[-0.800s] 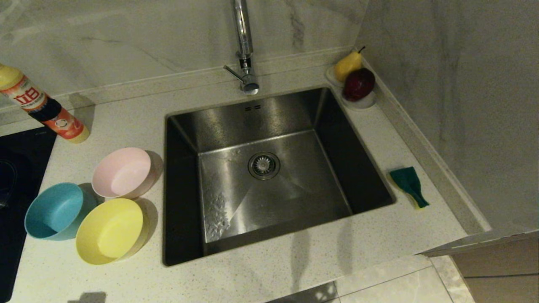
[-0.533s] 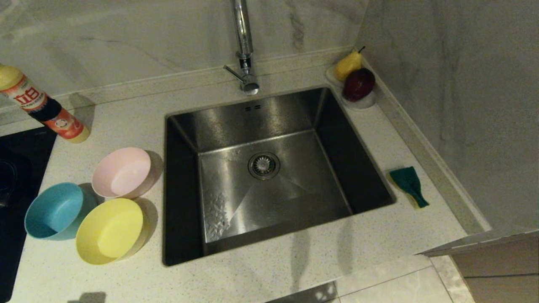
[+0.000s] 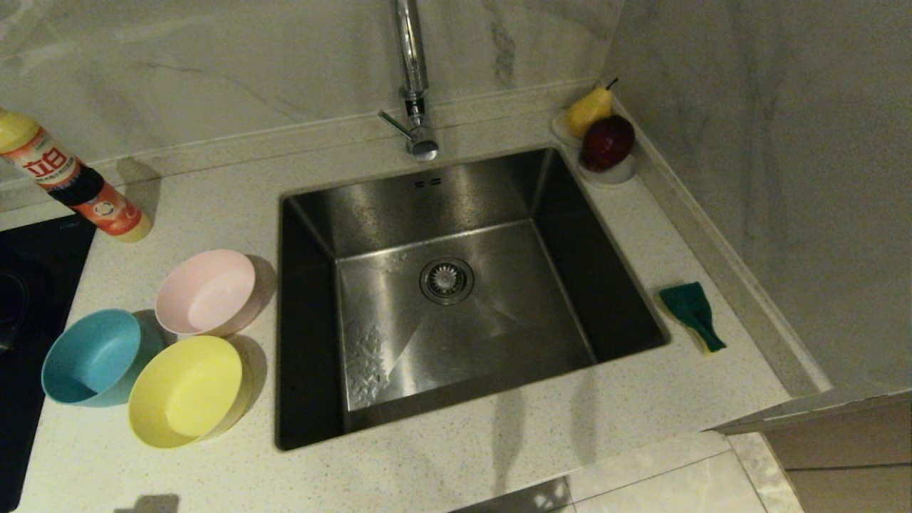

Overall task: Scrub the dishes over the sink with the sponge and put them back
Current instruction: Grab the dish soap

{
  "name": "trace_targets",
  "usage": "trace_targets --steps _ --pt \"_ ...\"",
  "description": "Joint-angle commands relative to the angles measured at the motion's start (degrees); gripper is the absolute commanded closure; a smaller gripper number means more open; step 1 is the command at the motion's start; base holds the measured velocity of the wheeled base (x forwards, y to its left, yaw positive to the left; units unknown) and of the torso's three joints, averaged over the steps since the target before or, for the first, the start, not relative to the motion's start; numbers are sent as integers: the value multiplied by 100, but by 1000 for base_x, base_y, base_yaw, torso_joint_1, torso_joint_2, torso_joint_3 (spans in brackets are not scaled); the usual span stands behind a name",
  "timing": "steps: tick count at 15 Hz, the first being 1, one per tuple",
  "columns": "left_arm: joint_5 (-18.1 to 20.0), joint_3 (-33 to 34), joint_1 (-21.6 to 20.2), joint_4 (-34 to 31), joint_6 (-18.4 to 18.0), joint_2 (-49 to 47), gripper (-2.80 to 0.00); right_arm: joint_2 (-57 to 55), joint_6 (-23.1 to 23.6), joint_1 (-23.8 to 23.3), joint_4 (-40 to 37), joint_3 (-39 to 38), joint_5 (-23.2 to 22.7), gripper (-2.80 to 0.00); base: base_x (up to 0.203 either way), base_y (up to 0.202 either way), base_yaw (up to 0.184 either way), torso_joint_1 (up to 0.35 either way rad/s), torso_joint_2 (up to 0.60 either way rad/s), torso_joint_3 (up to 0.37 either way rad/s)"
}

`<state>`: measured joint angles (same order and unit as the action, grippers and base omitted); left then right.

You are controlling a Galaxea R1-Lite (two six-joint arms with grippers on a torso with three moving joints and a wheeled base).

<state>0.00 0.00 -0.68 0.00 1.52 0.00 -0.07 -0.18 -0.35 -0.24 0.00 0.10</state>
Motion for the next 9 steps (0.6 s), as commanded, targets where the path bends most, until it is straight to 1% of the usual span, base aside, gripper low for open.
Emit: trace_targets --steps 1,6,7,9 --pt "0 9 -9 0 -9 -9 0 7 1 0 -2 0 -1 0 0 0 0 0 0 0" --pt "-24 -35 -11 -70 -53 -9 0 -1 1 0 -2 0 -1 0 0 0 0 0 0 0" --pt "-21 -190 -11 -72 -63 -21 0 7 1 0 -2 0 -1 0 0 0 0 0 0 0" --pt "-24 -971 -11 -195 -67 -201 0 -1 1 0 -2 0 -1 0 0 0 0 0 0 0"
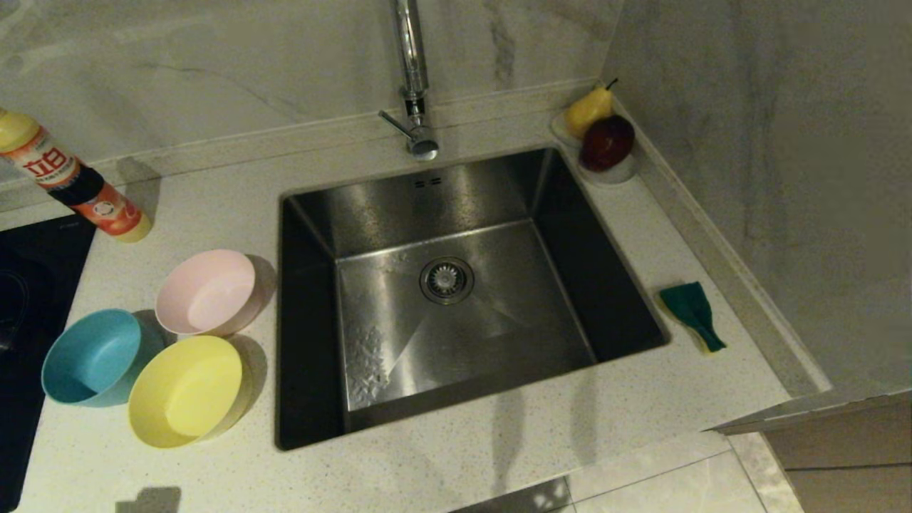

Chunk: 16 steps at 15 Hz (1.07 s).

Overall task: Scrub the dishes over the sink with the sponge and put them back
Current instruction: Grab the dish soap

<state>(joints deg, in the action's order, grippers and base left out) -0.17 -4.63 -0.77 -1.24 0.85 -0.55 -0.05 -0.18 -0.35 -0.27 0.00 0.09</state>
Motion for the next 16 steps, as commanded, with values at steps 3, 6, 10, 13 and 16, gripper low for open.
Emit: trace_targets --steps 3,6,10,13,16 --pt "-216 -1573 -2 -277 19 -638 0 -4 1 0 0 0 0 0 0 0 0 0 0 0" --pt "-737 -2324 -2 -277 89 -1475 0 -4 1 0 0 0 0 0 0 0 0 0 0 0" --pt "-1263 -3236 -9 -108 477 -3421 0 -4 1 0 0 0 0 0 0 0 0 0 0 0" --pt "-1720 -3900 -10 340 899 -5127 0 5 1 0 0 0 0 0 0 0 0 0 0 0" --pt "-2254 -4502 -14 1128 1260 -6731 0 5 1 0 0 0 0 0 0 0 0 0 0 0"
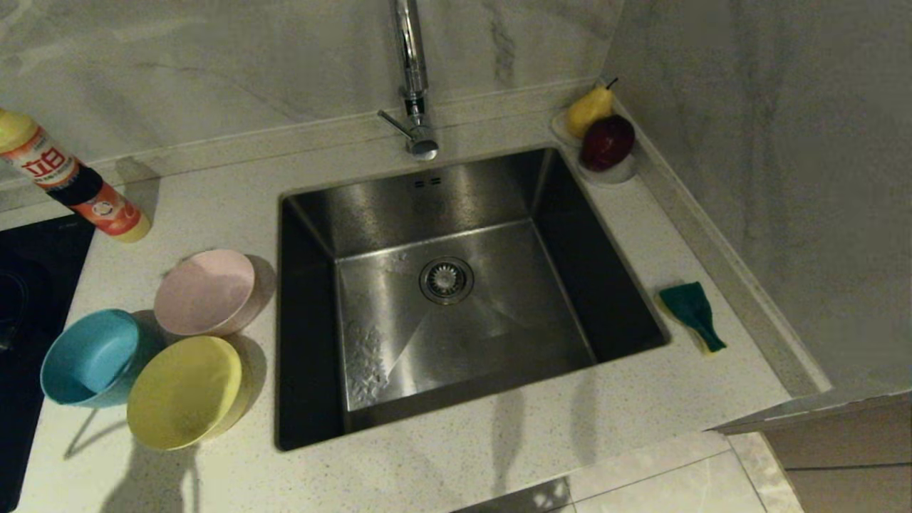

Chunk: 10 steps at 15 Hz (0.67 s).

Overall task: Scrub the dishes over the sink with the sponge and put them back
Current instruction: Grab the dish soap

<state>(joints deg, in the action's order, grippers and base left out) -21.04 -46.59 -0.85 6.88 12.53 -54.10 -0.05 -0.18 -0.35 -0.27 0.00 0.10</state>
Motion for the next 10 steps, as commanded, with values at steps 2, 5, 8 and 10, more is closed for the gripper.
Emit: trace_targets --steps 2,5,8,10 --pt "-445 -628 -58 1017 218 -2301 0 -1 1 0 0 0 -1 0 0 0 0 0 0 0" --pt "-848 -1188 -291 2123 305 -3417 0 -2 1 0 0 0 -1 0 0 0 0 0 0 0" --pt "-977 -1807 -617 2539 342 -4226 0 -4 1 0 0 0 -1 0 0 0 0 0 0 0" --pt "-999 -2158 -812 2655 358 -4672 -280 -4 1 0 0 0 -1 0 0 0 0 0 0 0"
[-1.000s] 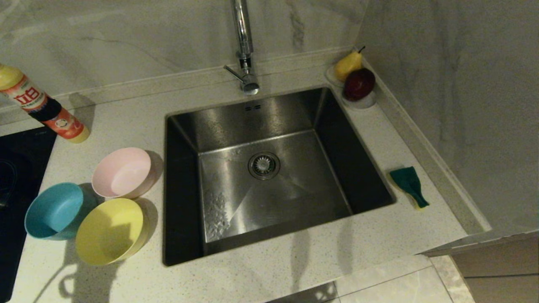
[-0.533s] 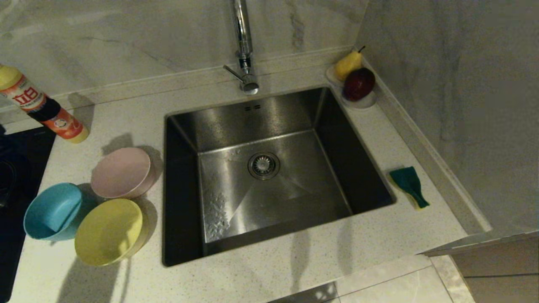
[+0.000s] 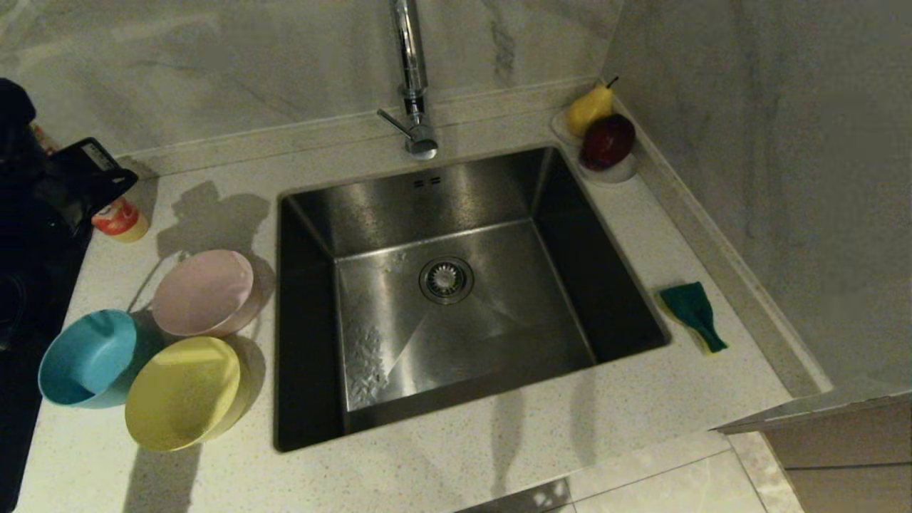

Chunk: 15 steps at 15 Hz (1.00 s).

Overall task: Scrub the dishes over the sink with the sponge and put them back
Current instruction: Grab the dish soap

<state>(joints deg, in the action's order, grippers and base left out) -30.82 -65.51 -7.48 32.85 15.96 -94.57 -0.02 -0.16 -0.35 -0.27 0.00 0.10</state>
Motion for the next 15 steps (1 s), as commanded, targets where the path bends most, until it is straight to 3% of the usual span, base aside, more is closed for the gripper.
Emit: trace_targets --steps 1,5,11,15 --pt "14 -333 -222 122 27 -759 -280 -6 -2 0 0 0 -1 0 0 0 0 0 0 0" --pt "74 -303 -362 1037 33 -1092 -280 -6 -2 0 0 0 -1 0 0 0 0 0 0 0" --pt "98 -288 -437 1269 76 -1366 -280 2 -2 0 0 0 -1 0 0 0 0 0 0 0" --pt "35 198 -447 2172 52 -1536 -280 -6 -2 0 0 0 -1 0 0 0 0 0 0 0"
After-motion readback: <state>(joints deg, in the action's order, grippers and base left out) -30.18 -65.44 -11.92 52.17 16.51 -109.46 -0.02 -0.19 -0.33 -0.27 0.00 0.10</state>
